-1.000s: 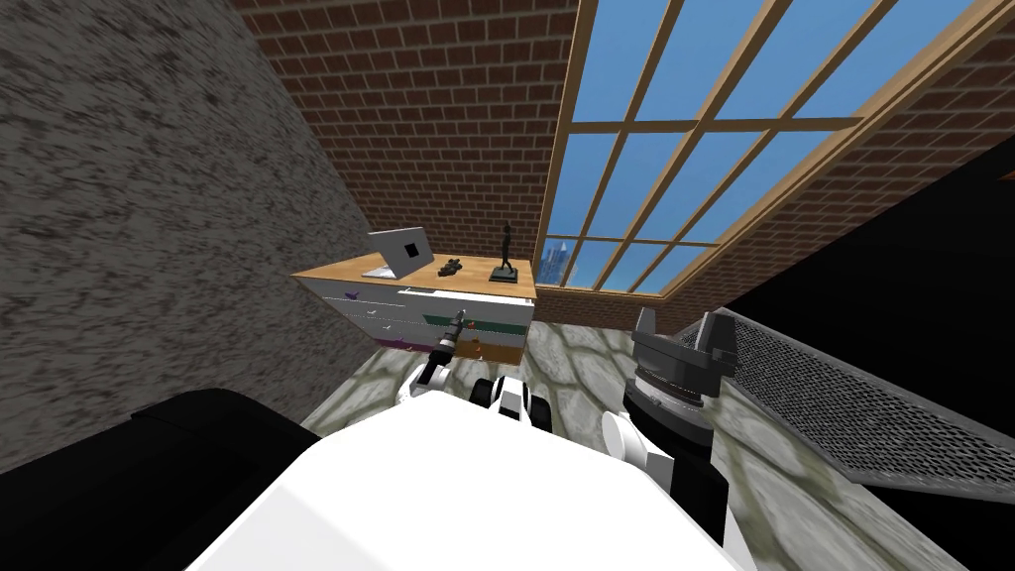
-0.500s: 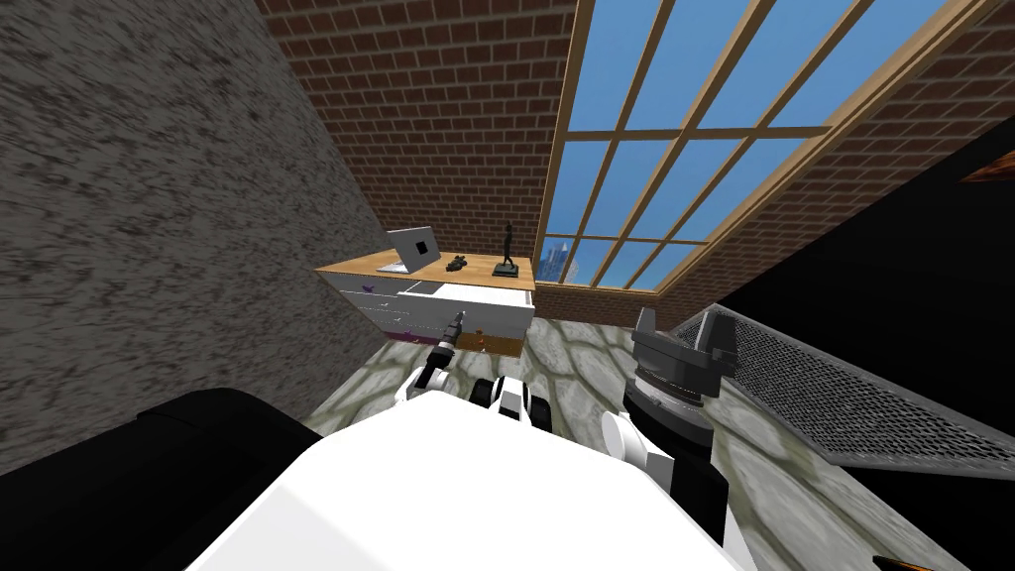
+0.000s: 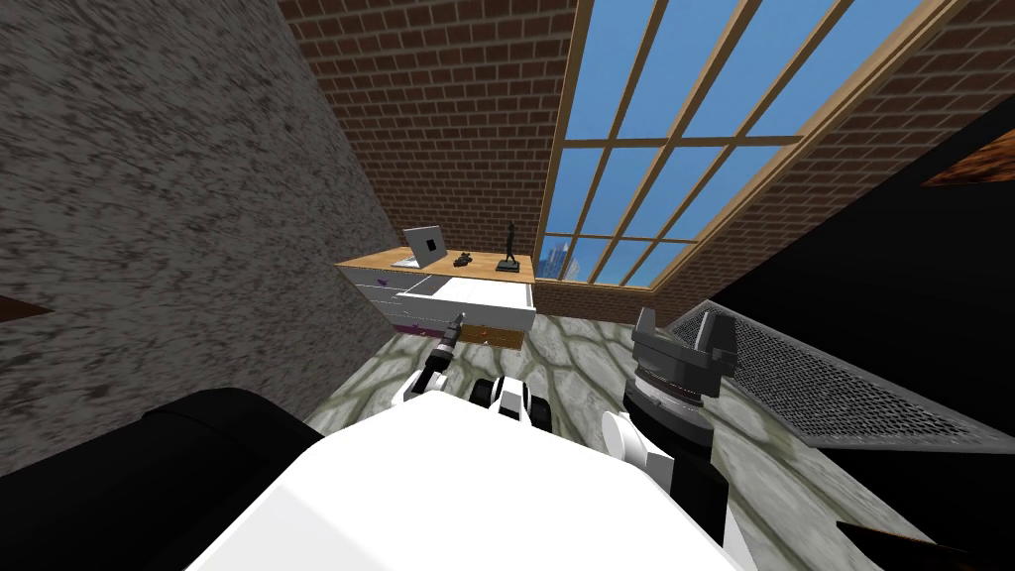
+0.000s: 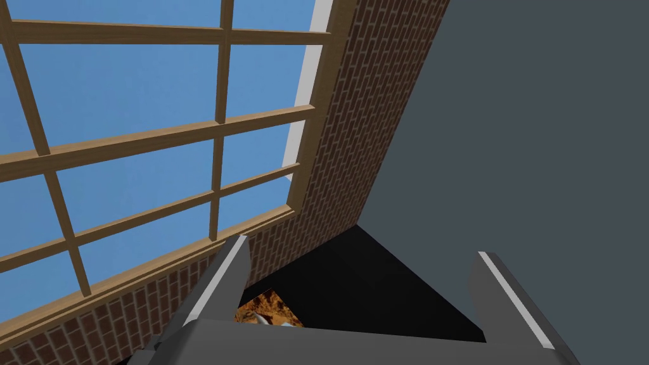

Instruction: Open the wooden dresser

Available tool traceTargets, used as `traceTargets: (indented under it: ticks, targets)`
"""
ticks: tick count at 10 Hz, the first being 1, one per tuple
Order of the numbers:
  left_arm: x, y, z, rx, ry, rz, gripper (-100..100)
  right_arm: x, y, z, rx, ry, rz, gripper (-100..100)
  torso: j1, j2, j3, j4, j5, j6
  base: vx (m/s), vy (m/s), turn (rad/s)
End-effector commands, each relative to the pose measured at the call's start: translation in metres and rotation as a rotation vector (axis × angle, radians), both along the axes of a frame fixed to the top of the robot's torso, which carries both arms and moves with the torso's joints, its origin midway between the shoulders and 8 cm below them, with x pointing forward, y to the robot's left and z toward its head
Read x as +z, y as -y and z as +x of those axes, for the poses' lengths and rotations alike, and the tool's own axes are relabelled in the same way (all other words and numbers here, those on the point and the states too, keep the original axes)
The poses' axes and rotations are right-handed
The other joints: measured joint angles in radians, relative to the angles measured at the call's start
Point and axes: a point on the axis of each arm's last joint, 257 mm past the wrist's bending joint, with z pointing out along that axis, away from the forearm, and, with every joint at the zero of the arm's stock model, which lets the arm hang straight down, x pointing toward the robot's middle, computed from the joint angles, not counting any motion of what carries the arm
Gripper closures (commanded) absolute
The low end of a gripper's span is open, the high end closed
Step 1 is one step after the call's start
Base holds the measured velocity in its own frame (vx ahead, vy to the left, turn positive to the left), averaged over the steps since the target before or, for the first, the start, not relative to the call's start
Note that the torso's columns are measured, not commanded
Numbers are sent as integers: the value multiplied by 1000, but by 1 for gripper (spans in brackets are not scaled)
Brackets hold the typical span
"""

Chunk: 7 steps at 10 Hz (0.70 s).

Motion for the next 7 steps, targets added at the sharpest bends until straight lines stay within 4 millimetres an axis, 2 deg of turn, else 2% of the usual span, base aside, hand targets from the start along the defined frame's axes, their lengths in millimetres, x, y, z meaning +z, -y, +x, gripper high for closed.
traceTargets:
  ticks: [1,3,4,7]
  targets:
    - [1,1,-3,-2,0,0,100,0,0,0,0,0,0,0,0,0,0,1,-1,0,-104,-15,2]
    - [2,5,-11,-10,4,1,100,0,0,0,0,0,0,0,0,-5,-4,-1,0,0,-154,-26,31]
    - [10,-1,-9,-4,-3,-1,-100,0,0,0,0,0,0,0,-1,-1,-1,-1,0,1,-96,-20,0]
    - [26,-7,-10,-2,-3,-2,-100,0,0,0,0,0,0,0,2,-12,-8,-3,0,1,29,-14,-8]
